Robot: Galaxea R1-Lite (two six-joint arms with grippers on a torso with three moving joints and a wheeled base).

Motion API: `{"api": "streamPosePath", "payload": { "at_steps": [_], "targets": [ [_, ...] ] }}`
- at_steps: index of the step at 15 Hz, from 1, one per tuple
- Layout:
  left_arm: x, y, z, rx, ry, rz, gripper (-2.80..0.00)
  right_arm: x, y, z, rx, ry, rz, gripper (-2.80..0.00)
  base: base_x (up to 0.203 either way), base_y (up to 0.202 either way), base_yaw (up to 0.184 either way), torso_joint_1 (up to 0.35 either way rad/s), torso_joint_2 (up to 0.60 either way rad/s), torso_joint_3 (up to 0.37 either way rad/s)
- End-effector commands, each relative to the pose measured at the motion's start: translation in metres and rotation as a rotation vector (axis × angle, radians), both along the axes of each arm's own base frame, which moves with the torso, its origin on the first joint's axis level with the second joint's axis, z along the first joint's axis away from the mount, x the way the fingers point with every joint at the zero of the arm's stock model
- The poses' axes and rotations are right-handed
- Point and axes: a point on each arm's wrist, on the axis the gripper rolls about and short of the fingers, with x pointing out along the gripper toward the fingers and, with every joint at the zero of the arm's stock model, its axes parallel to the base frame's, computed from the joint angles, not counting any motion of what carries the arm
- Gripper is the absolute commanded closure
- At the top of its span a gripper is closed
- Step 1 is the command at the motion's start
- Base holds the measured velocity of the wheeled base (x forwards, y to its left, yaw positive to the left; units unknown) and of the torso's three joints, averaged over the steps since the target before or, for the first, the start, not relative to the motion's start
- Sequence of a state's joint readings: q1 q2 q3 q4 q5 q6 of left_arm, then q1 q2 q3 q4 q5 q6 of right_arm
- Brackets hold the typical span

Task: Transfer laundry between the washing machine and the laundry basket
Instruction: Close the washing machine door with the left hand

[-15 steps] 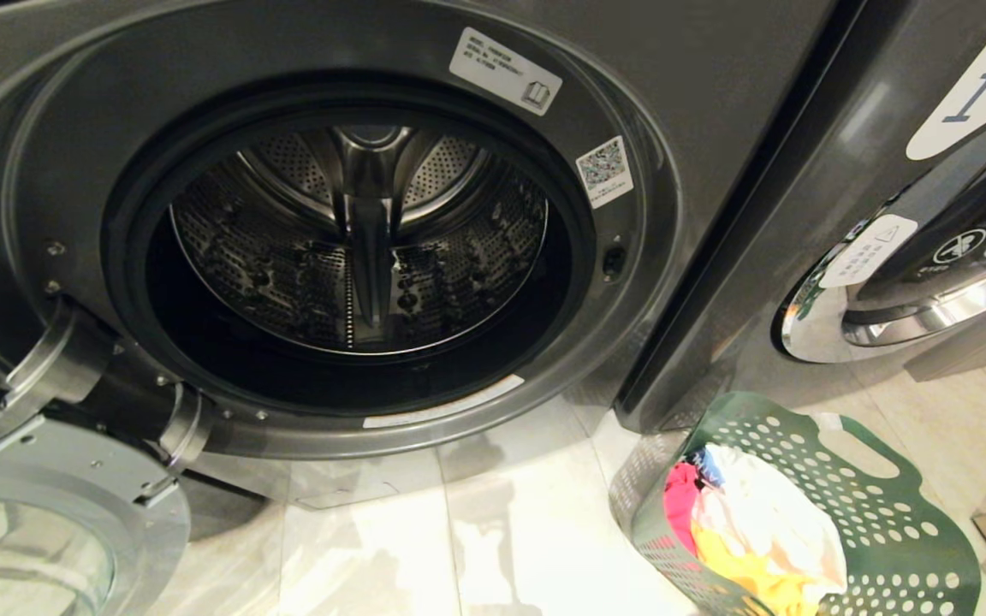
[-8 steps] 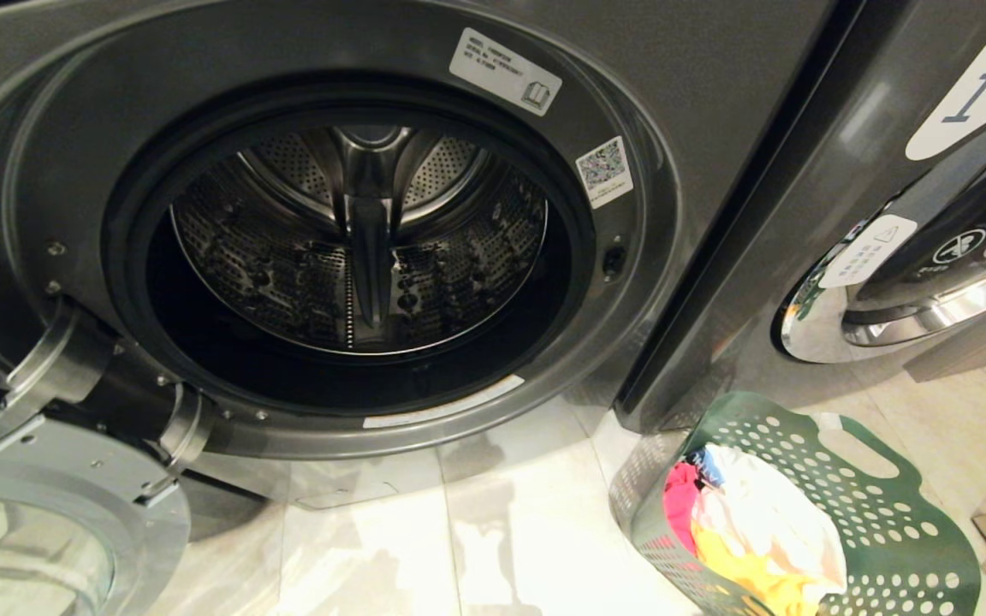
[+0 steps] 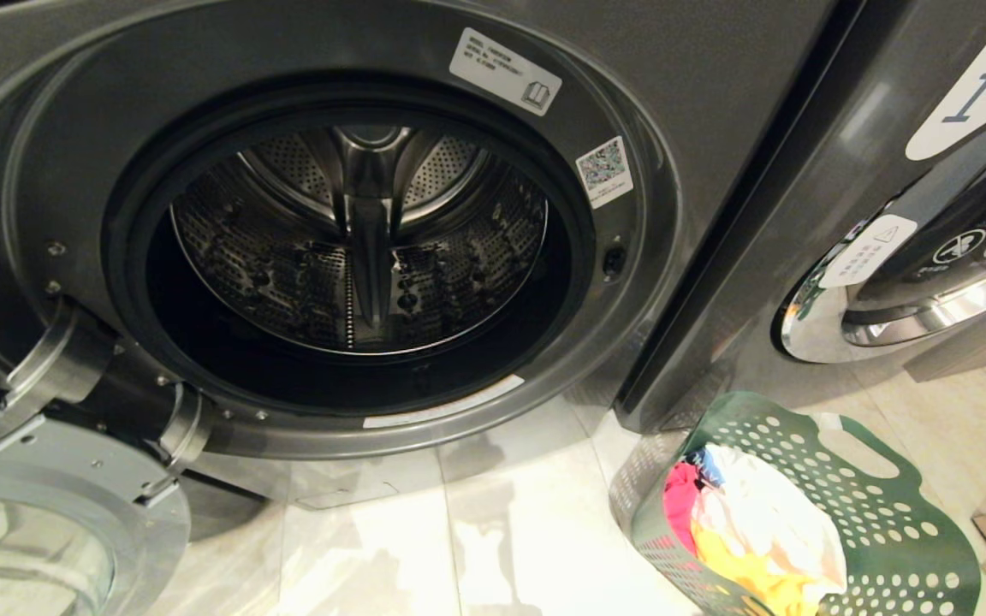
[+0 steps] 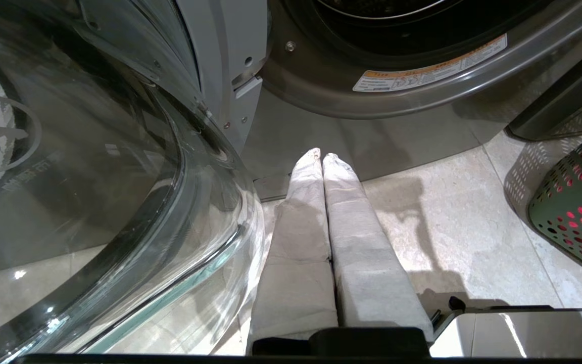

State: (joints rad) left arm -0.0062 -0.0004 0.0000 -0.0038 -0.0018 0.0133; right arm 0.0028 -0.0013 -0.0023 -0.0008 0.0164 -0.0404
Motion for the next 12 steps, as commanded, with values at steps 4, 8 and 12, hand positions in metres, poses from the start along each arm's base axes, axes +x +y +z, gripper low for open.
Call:
{"api": "streamPosePath", "payload": {
  "at_steps": [4,8,12],
  "targets": [
    [0.0001,0.0000,-0.0005,0.005,0.003,-0.001,0.00,0.0003,0.0000,-0.0002,-0.002,0.000,0.002,0.00,0.000,0.000,0.000,0.000,0.00,0.000],
    [0.0001,-0.0001,-0.0008,0.032,0.005,-0.006,0.00,0.0003,0.0000,-0.0002,0.001,0.000,0.001,0.00,0.000,0.000,0.000,0.001,0.00,0.017],
    [0.0001,-0.0004,-0.0008,0.033,0.005,-0.016,0.00,0.0003,0.0000,-0.0002,0.001,0.000,0.002,0.00,0.000,0.000,0.000,0.002,0.00,0.166]
  ]
}}
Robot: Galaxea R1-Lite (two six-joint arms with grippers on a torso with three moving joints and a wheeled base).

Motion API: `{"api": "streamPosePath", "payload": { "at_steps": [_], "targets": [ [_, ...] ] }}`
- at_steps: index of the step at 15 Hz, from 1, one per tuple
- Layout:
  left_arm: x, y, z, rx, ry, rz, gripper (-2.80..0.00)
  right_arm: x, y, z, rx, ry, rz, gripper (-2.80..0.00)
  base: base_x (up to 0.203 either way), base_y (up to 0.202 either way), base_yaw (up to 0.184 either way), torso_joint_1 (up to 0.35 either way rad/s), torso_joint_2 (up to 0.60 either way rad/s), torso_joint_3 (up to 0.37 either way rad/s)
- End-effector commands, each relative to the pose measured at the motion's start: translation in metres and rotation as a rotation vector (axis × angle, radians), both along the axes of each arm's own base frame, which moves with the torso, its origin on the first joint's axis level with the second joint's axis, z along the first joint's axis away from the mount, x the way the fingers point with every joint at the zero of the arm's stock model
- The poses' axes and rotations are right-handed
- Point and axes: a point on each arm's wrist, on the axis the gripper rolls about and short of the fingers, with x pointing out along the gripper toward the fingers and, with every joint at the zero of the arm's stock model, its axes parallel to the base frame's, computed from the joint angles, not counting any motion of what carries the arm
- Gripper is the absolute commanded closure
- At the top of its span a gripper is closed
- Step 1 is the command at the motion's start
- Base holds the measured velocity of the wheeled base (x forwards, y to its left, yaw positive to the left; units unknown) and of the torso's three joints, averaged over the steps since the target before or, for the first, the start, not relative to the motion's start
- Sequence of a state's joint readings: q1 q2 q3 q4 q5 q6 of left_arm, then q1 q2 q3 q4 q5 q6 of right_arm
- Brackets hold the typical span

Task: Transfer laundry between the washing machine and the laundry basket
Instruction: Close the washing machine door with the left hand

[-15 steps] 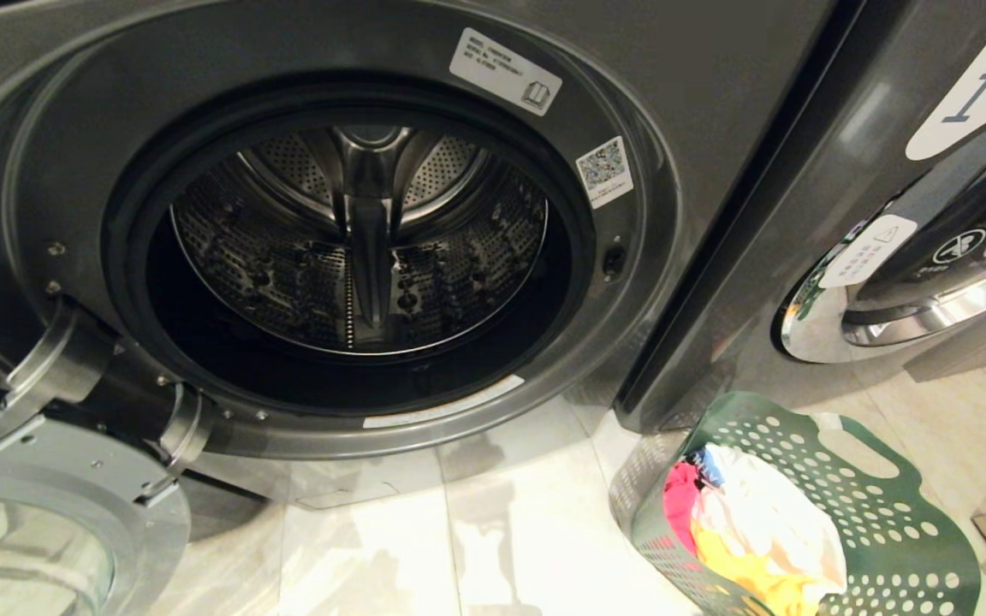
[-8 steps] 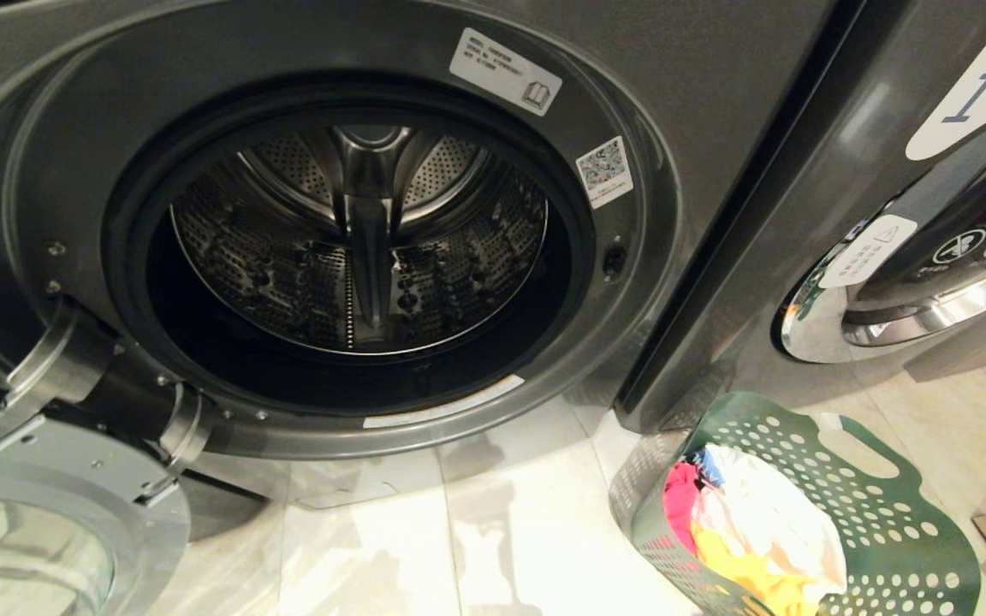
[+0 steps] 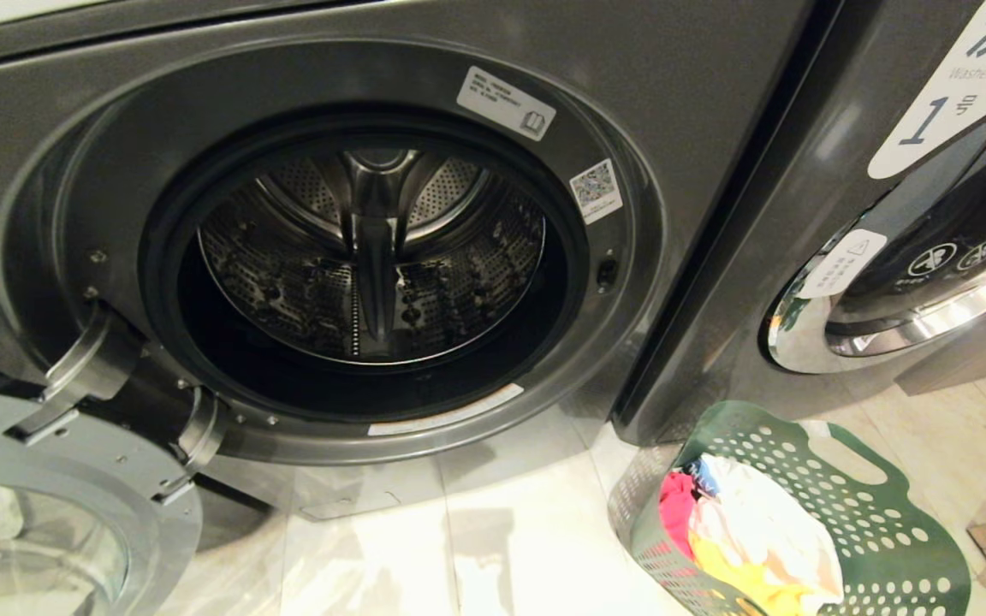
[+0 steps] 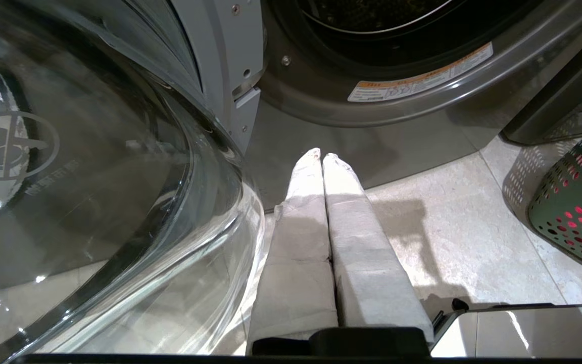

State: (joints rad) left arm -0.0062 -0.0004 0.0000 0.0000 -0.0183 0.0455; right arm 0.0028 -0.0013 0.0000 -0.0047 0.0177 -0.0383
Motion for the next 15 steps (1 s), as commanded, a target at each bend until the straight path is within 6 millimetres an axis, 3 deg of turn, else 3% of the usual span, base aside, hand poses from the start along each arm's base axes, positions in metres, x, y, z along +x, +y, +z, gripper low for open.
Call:
{"api": "streamPosePath", "payload": {
  "at_steps": [1,15],
  "targets": [
    [0.0001,-0.0001,-0.0005,0.002,0.003,-0.003,0.00,0.0001,0.0000,0.0000,-0.002,0.001,0.001,0.00,0.000,0.000,0.000,-0.002,0.00,0.203],
    [0.0001,0.0000,-0.0006,0.001,0.003,0.001,0.00,0.0001,0.0000,0.0000,-0.009,0.001,0.001,0.00,0.000,0.000,0.000,0.003,0.00,0.202]
  ]
}}
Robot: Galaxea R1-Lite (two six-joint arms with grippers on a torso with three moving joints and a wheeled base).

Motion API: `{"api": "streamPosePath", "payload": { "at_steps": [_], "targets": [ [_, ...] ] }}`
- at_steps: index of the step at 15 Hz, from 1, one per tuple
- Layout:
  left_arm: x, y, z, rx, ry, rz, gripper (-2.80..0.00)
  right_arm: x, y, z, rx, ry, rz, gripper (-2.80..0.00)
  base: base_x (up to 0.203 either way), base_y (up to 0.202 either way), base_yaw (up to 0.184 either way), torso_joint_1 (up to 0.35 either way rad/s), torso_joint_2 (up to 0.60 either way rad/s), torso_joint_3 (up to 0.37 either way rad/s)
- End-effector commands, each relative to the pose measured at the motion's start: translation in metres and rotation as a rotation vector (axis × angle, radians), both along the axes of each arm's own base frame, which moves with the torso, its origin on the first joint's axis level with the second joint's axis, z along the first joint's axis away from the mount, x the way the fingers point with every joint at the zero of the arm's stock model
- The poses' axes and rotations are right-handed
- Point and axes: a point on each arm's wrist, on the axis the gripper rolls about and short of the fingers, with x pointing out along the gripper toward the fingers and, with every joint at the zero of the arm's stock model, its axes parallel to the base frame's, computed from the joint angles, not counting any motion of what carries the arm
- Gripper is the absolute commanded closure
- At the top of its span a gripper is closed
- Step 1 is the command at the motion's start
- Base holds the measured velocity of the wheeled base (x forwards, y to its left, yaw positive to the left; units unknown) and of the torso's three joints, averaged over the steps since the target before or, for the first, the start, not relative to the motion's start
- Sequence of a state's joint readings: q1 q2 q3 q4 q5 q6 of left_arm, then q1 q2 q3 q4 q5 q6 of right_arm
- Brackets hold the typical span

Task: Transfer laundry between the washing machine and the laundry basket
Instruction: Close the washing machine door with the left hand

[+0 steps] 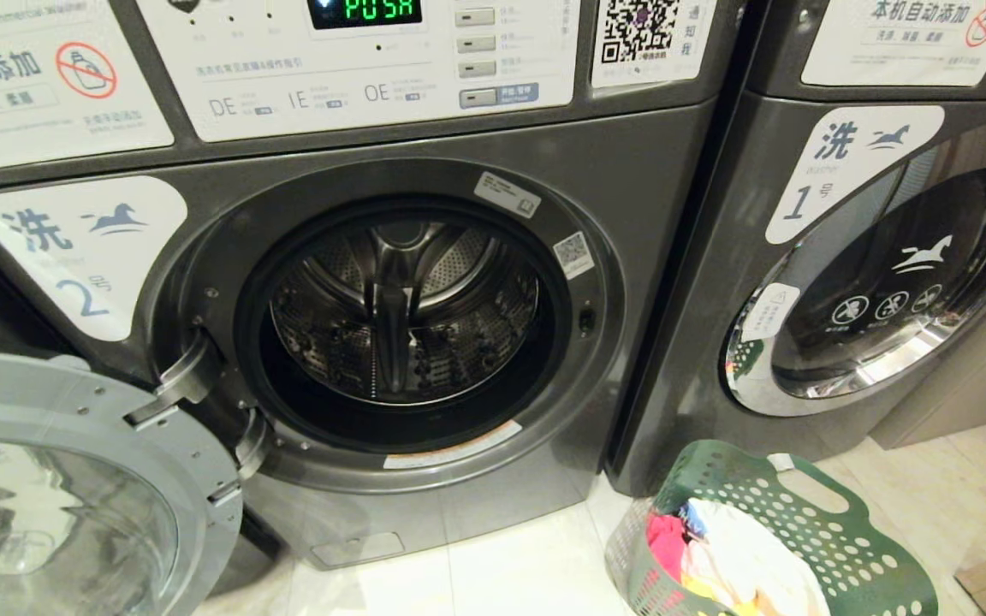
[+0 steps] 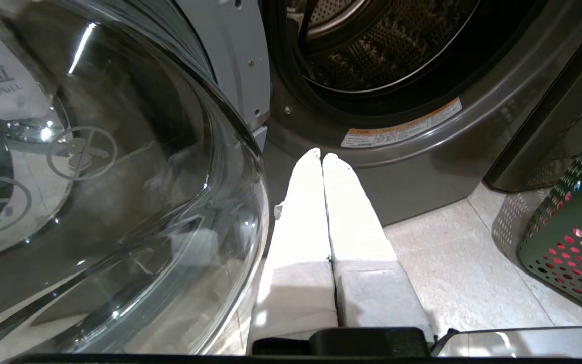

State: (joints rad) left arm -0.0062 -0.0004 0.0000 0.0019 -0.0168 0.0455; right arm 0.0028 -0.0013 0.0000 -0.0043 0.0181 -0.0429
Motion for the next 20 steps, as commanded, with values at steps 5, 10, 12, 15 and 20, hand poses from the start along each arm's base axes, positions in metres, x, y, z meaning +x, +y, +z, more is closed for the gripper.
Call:
{"api": "streamPosePath", "payload": {
  "at_steps": [5,10,12,15,20],
  "targets": [
    [0.0001,0.0000,-0.0004,0.000,0.002,0.000,0.00,0.0002,0.0000,-0.0004,-0.035,0.002,0.002,0.00,0.000,0.000,0.000,0.002,0.00,0.201],
    [0.0001,0.0000,-0.0004,0.000,0.002,0.000,0.00,0.0002,0.0000,-0.0004,-0.035,0.002,0.002,0.00,-0.167,0.000,0.002,0.002,0.00,0.202],
    [0.0001,0.0000,-0.0005,0.004,0.003,-0.002,0.00,0.0002,0.0000,-0.0004,-0.035,0.002,0.002,0.00,-0.190,0.000,0.000,0.003,0.00,0.176],
    [0.0001,0.0000,-0.0005,0.002,0.003,0.000,0.00,0.0002,0.0000,-0.0004,-0.032,0.002,0.002,0.00,-0.067,0.000,0.001,-0.003,0.00,0.054],
    [0.0001,0.0000,-0.0005,-0.001,0.003,0.001,0.00,0.0002,0.0000,-0.0004,-0.034,0.002,0.002,0.00,0.000,0.000,0.000,0.000,0.00,0.000]
  ]
}}
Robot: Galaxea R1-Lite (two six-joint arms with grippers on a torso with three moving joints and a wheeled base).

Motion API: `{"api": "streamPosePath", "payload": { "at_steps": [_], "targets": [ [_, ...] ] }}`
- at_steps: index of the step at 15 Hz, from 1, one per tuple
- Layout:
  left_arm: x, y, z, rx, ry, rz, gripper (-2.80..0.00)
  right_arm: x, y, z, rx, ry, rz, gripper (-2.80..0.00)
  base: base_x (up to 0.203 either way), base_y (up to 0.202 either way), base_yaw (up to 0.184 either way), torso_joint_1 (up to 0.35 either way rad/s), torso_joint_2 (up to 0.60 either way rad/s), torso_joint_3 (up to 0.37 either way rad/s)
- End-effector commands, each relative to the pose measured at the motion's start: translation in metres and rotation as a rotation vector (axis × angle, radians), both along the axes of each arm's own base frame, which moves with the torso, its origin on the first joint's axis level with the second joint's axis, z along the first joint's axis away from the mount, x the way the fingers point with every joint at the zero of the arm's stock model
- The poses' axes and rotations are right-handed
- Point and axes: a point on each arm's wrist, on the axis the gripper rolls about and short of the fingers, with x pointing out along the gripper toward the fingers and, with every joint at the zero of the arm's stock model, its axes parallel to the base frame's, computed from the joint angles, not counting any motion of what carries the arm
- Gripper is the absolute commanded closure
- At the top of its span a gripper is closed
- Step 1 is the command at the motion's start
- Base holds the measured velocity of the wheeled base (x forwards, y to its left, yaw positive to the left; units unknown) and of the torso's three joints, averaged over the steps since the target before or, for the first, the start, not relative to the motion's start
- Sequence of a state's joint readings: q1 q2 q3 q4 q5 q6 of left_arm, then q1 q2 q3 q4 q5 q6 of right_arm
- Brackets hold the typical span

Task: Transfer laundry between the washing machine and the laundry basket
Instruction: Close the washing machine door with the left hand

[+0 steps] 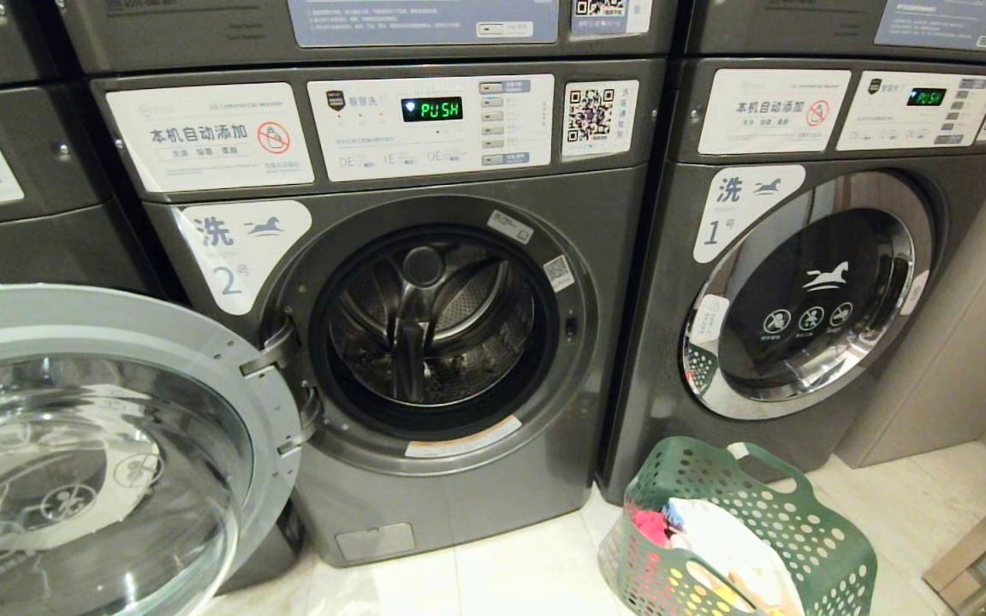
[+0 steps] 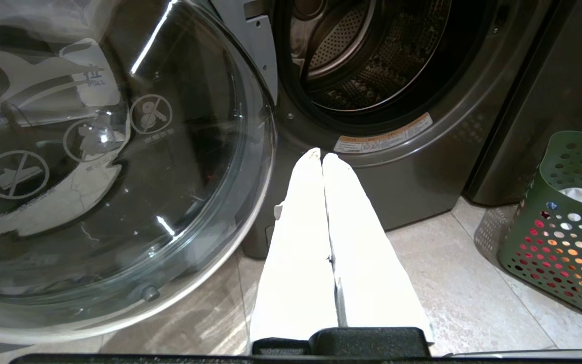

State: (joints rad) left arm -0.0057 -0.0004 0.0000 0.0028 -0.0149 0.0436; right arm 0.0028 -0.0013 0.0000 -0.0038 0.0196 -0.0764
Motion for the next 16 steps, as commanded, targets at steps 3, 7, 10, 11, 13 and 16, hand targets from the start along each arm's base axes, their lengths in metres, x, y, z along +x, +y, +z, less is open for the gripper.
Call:
{"api": "streamPosePath", "payload": {
  "at_steps": [3,7,10,11,13,16],
  "targets": [
    [0.0001,0.0000,-0.0004,0.001,0.002,-0.001,0.00,0.0002,0.0000,-0.0003,0.001,0.002,0.001,0.00,0.000,-0.002,0.022,0.001,0.00,0.001],
    [0.0001,0.0000,-0.0004,0.002,0.002,-0.001,0.00,0.0002,0.0000,-0.0003,0.001,0.002,0.001,0.00,0.002,-0.006,0.160,0.000,0.00,0.006],
    [0.0001,0.0000,-0.0003,0.001,0.001,-0.001,0.00,0.0002,0.0000,-0.0003,0.003,0.002,0.001,0.00,-0.002,-0.002,0.071,0.001,0.00,0.003],
    [0.0001,0.0000,-0.0003,0.004,0.001,-0.002,0.00,0.0002,0.0000,-0.0003,0.003,0.002,0.001,0.00,0.000,0.000,0.000,0.000,0.00,0.000],
    [0.0001,0.0000,-0.0004,0.001,0.002,-0.001,0.00,0.0002,0.0000,-0.0003,-0.001,0.002,0.002,0.00,0.000,0.000,0.000,0.000,0.00,0.000],
    [0.0001,0.0000,0.0000,0.048,0.000,-0.001,0.00,0.0002,0.0001,-0.0003,-0.003,0.002,0.005,0.00,0.000,0.000,0.000,0.000,0.00,0.000]
  ]
}}
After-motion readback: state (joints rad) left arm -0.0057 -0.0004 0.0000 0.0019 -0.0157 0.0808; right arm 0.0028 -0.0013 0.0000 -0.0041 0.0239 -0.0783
